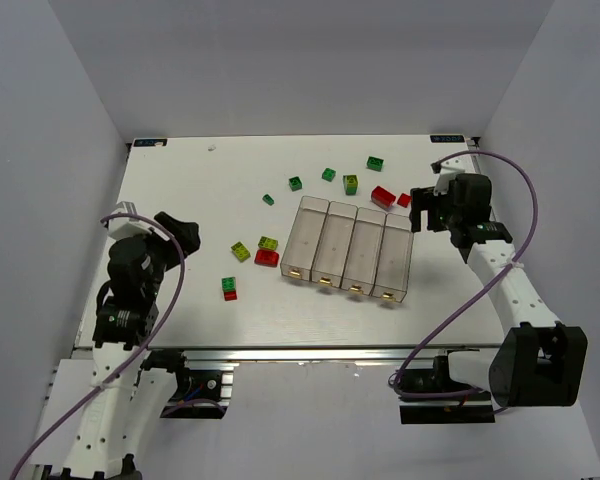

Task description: Sort the legos into containers by color

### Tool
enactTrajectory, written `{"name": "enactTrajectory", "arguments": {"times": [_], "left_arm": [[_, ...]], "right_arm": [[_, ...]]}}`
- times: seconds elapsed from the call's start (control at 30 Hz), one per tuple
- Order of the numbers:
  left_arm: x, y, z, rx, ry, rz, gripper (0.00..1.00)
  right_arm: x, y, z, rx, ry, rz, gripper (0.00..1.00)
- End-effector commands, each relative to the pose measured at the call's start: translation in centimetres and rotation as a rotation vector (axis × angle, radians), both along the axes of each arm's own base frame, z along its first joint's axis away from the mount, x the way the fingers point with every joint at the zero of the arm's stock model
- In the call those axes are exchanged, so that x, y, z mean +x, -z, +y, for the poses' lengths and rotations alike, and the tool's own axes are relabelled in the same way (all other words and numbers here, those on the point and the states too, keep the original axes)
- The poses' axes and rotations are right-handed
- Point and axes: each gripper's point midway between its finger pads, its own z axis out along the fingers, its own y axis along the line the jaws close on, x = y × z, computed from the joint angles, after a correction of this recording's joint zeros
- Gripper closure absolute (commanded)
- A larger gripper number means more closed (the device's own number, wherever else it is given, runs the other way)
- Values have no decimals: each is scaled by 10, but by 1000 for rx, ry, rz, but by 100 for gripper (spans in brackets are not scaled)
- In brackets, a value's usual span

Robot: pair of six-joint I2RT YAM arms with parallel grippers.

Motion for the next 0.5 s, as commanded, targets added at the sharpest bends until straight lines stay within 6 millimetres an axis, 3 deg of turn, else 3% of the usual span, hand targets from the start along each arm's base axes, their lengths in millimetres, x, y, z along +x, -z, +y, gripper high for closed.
{"name": "enactTrajectory", "arguments": {"times": [0.0, 0.13, 0.17, 0.23, 0.27, 0.33, 0.37, 0.4, 0.47], "left_arm": [[10, -10, -23, -54, 117, -43, 2], [21, -5, -36, -82, 176, -26, 2], [23, -6, -38, -91, 184, -31, 8], [26, -7, -44, -116, 207, -43, 19], [27, -6, -46, -125, 213, -41, 30], [29, -4, -52, -153, 240, -48, 39], [29, -2, -54, -164, 250, -49, 46], [29, 0, -56, -175, 256, -49, 65], [30, 3, -60, -197, 272, -54, 82]], "right_arm": [[0, -28, 34, -2, -196, -84, 10], [-20, -25, 64, -55, -519, -85, 11], [-25, -26, 73, -93, -634, -116, 10], [-26, -23, 80, -108, -662, -115, 10], [-26, -23, 85, -131, -702, -124, 10], [-38, -14, 94, -130, -801, -76, 11], [-44, -19, 104, -103, -866, -96, 10], [-43, -20, 105, -96, -866, -96, 11], [-28, -28, 105, -92, -821, -135, 19]]}}
